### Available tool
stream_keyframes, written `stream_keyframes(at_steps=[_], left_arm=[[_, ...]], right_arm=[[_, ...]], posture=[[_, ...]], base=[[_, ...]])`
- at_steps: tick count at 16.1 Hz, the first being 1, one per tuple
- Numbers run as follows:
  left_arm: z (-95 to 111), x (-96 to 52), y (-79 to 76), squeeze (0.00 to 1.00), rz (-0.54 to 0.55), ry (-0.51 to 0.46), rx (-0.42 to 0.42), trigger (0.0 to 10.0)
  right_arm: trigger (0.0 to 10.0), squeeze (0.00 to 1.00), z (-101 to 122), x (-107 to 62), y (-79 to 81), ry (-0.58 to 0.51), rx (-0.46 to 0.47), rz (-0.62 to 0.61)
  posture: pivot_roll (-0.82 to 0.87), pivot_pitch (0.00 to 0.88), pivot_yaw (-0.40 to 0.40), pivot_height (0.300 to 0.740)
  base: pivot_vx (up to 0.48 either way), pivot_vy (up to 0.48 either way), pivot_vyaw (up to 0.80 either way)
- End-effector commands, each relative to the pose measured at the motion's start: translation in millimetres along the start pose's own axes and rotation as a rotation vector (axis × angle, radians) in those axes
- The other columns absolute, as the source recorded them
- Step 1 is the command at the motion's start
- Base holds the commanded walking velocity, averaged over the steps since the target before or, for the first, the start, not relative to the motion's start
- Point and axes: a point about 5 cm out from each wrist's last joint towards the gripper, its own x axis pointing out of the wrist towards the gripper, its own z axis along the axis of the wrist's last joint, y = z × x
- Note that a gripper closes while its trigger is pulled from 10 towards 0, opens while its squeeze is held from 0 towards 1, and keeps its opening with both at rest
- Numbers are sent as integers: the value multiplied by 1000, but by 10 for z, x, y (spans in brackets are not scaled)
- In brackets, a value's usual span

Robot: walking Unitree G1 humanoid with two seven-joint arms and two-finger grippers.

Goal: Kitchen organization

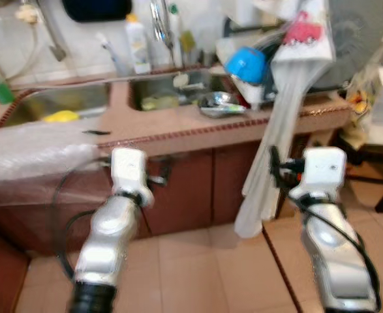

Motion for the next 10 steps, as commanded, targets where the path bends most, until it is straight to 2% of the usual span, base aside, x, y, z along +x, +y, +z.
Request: stream_keyframes(at_steps=[1, 5, 6, 8, 9, 10], left_arm=[[-70, -24, 164, 0, 44, 25, 21, 10000], [-413, -39, 297, 0, 105, 146, -28, 10000], [-613, -95, 368, 0, 147, 213, -42, 10000], [-878, -175, 423, 0, 164, 322, -60, 10000], [-1101, -258, 455, 0, 153, 430, -44, 10000], [-1218, -320, 482, 0, 157, 490, -32, 10000]], right_arm=[[10000, 0, -26, 12, 83, 0, 13, 24], [10000, 0, -295, -44, 99, 76, -39, 46], [10000, 0, -519, -104, 87, 144, -44, 42], [10000, 0, -867, -188, 77, 262, -56, 55], [10000, 0, -1140, -260, 86, 366, 13, 71], [10000, 0, -1308, -316, 81, 446, 73, 63]], posture=[[-26, 0, 83, 740], [-22, 0, 73, 740], [-22, 0, 69, 740], [-22, 0, 67, 740], [-23, 0, 65, 740], [-24, 0, 65, 740]], base=[[0, 0, 0], [0, 0, 0], [0, 0, 0], [0, 0, 0], [0, 0, 0], [0, 0, 0]])
